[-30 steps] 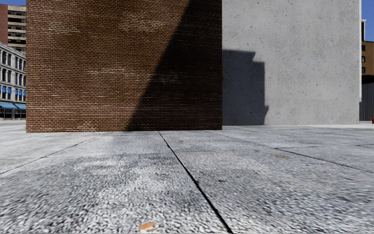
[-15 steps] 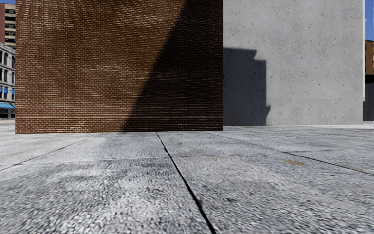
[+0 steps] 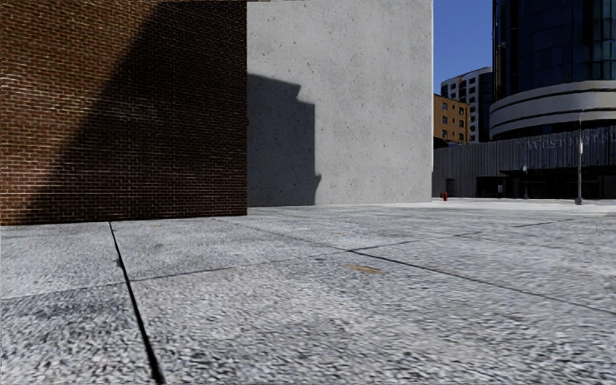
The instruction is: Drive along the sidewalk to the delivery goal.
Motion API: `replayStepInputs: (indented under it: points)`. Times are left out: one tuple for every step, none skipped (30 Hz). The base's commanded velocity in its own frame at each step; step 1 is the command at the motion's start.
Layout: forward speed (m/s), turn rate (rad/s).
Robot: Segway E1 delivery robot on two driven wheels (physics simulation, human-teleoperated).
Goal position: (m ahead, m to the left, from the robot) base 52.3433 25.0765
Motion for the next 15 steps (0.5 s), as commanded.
replayStepInputs:
  points:
    - [1.15,-0.13]
    - [1.15,0.0]
    - [1.15,0.0]
    - [1.15,0.0]
    - [1.15,0.0]
    - [1.15,0.0]
    - [1.15,0.0]
    - [1.15,0.0]
    - [1.15,0.0]
    - [1.15,0.0]
    - [1.15,0.0]
    - [1.15,0.0]
    - [1.15,0.0]
    - [1.15,0.0]
    - [1.17,0.0]
